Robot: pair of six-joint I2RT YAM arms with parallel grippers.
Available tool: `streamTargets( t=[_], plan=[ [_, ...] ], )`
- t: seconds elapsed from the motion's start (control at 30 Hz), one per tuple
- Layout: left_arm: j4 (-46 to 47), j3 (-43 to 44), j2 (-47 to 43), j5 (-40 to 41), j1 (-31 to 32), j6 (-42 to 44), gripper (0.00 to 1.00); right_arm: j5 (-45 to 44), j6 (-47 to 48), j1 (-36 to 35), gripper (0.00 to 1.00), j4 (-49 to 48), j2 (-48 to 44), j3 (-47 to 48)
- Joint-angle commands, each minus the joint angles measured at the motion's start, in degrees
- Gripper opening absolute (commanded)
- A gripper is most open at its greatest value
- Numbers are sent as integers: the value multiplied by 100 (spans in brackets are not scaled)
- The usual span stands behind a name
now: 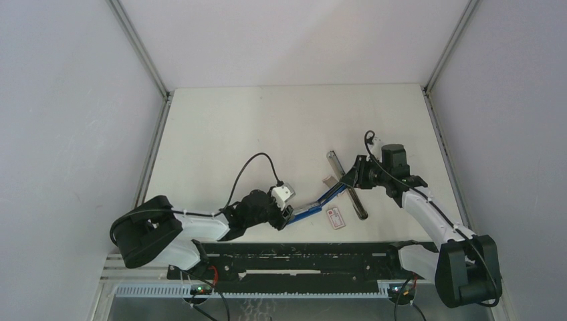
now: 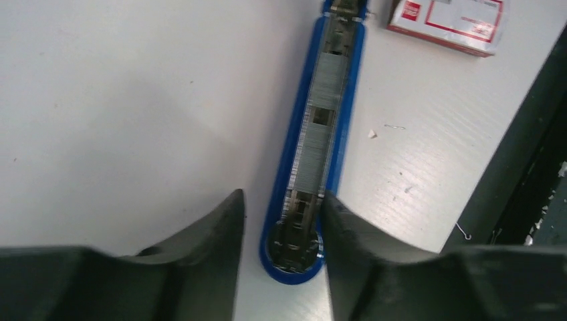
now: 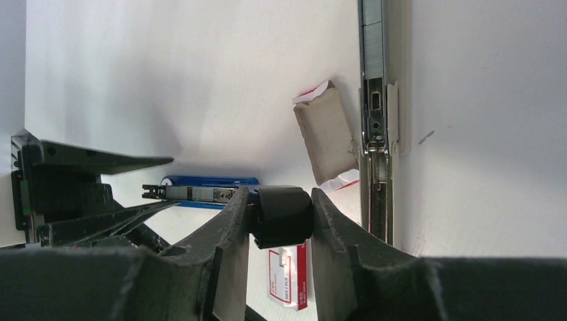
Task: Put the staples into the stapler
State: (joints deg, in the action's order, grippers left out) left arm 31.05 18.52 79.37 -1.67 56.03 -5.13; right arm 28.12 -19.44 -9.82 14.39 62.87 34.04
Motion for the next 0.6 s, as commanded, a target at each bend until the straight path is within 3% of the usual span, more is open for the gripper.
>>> streamTargets(
  t=[0.0,0.2,0.37,0.57],
  plan=[
    [-140,-36,-21,165,164,33,38,-109,130,-5,9,33,-309,380],
    [-125,186,248,296,367,167,9,-624,38,-487,21,369,-877,484],
    [-96,395,454,280,455,183,5,-854,-298,-1221,46,429,-1432,540],
    [-54,511,520,214,478,221,5,-849,-569,-1641,55,345,-1572,547]
  ],
)
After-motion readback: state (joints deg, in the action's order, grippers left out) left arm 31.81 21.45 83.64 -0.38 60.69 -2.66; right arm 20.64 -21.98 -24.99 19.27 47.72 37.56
